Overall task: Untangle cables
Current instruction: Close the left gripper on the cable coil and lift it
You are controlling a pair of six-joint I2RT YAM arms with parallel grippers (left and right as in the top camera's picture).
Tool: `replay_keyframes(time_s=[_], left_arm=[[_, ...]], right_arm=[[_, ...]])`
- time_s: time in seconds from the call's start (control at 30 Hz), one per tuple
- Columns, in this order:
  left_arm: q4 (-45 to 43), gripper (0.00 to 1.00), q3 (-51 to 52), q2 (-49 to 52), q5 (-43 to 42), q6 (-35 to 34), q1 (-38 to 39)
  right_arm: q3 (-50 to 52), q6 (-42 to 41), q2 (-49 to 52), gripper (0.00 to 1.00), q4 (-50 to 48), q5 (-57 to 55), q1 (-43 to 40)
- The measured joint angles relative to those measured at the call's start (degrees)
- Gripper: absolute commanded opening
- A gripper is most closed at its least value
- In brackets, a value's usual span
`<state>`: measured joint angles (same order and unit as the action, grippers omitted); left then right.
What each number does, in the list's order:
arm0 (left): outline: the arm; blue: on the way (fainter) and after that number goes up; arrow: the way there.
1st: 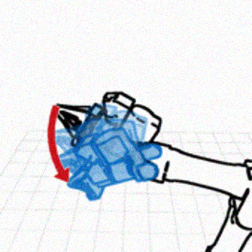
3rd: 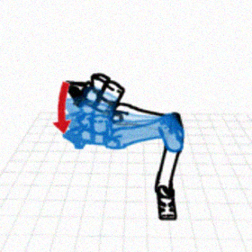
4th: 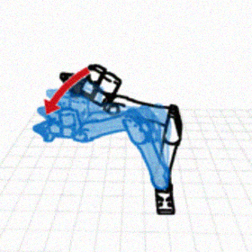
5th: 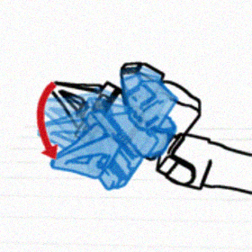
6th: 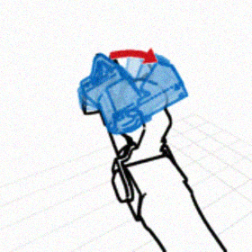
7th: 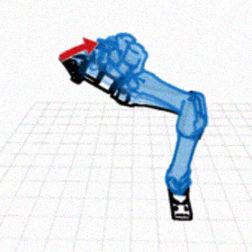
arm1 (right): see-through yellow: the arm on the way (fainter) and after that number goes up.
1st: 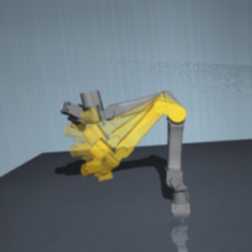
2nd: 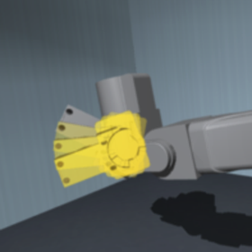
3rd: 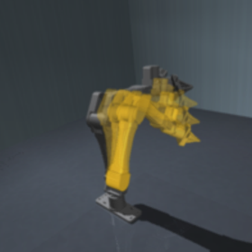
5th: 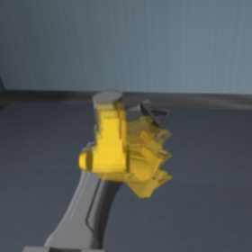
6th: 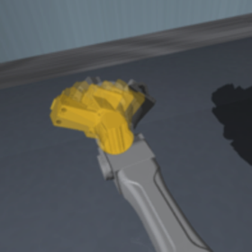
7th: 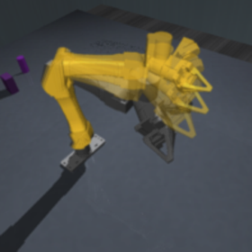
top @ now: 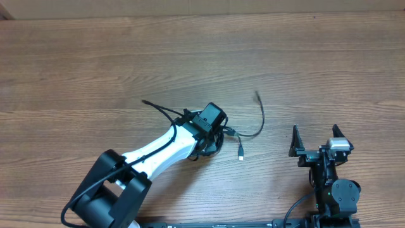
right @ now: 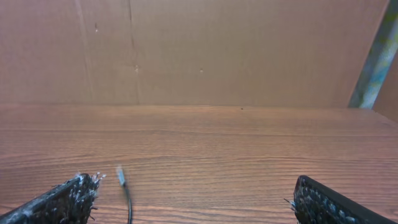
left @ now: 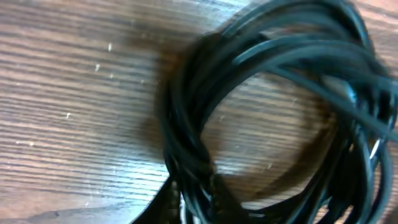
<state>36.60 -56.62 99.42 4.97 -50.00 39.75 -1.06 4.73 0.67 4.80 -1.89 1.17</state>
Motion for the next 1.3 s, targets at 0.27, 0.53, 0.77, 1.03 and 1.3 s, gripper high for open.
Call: replay_keyframes(time_s=[0.27, 0.53, 0.77, 1.03, 1.3], left_arm=[[0.28, 0.04, -0.35, 0.0, 0.0, -0.87, -0.02], [6.93, 0.04, -2.84, 0.04, -0.33, -1.46, -0.39], [13.03, 0.04, -8.96, 0.04, -2.21, -12.46, -1.36], [12.37, 0.84, -9.27, 0.04, -5.07, -28.68, -2.51], [5.22, 0.69, -8.13, 0.02, 1.97, -2.32, -2.51]], right_arm=[[0.0, 0.0, 0.02, 1.0, -0.04, 0.02, 0.0], [0.0, 0.0, 0.0, 1.0, -0.04, 0.0, 0.0], [0.0, 0.0, 0.0, 1.0, -0.02, -0.02, 0.0], [0.0, 0.0, 0.0, 1.0, -0.02, -0.02, 0.0], [0.0, 0.0, 0.0, 1.0, -0.02, 0.0, 0.0]])
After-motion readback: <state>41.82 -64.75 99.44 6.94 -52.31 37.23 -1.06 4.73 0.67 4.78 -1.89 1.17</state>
